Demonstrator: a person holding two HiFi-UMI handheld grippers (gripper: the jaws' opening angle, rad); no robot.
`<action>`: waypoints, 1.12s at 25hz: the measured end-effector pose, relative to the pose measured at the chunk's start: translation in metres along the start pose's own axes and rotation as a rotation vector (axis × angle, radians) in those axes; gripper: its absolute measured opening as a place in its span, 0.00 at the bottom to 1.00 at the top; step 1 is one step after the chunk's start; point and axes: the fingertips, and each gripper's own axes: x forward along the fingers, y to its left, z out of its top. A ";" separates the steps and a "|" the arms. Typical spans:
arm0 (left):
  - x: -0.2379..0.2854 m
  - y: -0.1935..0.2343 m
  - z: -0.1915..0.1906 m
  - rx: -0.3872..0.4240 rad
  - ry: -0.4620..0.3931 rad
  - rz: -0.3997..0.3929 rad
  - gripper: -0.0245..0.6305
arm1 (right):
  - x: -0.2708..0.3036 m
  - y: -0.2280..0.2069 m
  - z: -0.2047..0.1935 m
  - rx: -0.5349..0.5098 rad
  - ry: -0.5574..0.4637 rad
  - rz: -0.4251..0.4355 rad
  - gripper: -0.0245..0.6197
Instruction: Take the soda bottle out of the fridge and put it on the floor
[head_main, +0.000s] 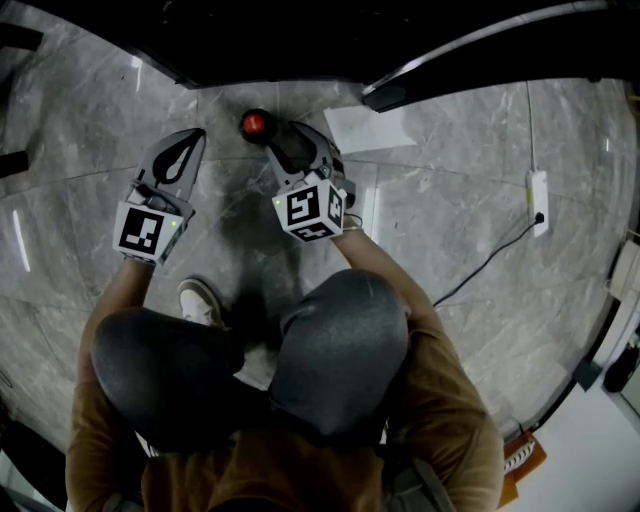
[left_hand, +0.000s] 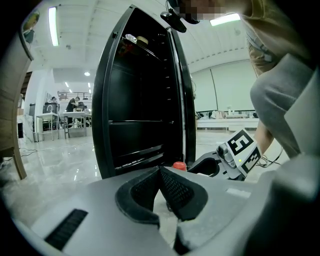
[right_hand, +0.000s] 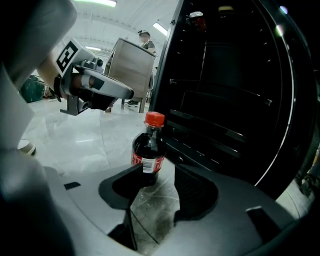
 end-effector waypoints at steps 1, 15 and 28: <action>0.000 0.000 0.000 -0.001 0.001 0.002 0.04 | 0.000 0.000 0.001 -0.002 -0.003 -0.002 0.31; -0.009 0.010 -0.003 -0.015 0.003 0.022 0.04 | -0.011 -0.020 0.005 -0.002 -0.004 -0.072 0.13; -0.012 0.016 -0.002 -0.051 -0.007 0.021 0.04 | -0.008 -0.022 0.013 -0.007 0.008 -0.077 0.07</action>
